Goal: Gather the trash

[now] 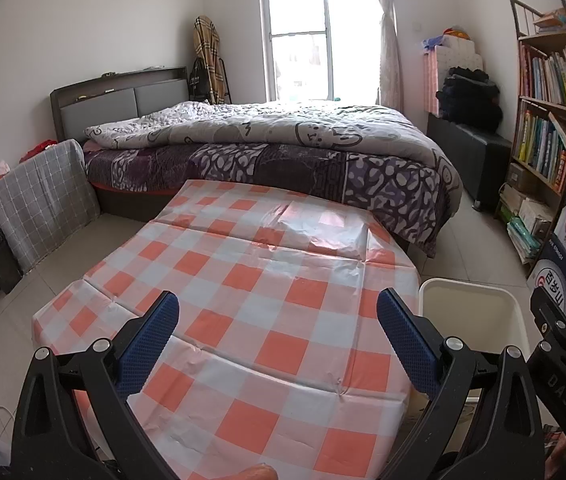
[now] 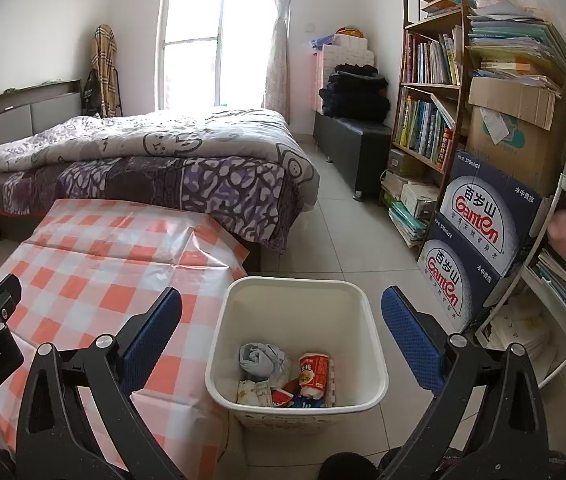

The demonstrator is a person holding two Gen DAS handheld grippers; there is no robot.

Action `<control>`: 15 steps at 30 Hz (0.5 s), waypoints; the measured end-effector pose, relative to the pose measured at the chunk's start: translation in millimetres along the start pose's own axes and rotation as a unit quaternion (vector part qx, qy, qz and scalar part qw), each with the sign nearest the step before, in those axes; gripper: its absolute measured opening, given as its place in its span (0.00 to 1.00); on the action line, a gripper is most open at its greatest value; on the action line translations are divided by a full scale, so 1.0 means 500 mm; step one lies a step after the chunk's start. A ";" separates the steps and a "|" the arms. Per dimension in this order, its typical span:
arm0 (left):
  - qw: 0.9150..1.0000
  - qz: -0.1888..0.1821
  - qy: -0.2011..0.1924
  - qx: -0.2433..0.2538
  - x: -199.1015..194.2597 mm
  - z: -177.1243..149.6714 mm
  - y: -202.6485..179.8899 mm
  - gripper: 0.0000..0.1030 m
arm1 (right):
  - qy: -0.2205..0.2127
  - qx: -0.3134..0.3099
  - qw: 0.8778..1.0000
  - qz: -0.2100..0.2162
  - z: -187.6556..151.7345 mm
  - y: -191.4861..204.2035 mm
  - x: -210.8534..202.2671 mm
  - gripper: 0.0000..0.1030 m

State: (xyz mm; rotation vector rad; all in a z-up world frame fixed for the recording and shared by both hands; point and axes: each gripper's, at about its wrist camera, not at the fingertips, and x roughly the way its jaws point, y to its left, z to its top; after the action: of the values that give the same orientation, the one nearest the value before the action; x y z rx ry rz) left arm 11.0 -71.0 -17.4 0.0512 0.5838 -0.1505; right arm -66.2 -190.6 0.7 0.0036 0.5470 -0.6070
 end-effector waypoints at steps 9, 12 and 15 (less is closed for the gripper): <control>1.000 0.000 0.001 0.001 0.000 -0.001 0.002 0.93 | 0.002 -0.001 1.000 0.001 0.000 -0.001 0.000 0.93; 1.000 0.000 0.000 0.000 0.000 0.001 0.001 0.94 | 0.001 0.000 1.000 0.001 0.000 -0.001 0.000 0.93; 1.000 -0.001 0.001 0.000 0.001 0.002 0.002 0.93 | 0.001 -0.001 1.000 0.001 0.000 0.000 0.000 0.93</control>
State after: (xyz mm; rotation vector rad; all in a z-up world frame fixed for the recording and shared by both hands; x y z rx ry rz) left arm 12.0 -70.2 -16.9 0.0517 0.5851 -0.1518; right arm -66.0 -190.7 0.7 0.0037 0.5493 -0.6050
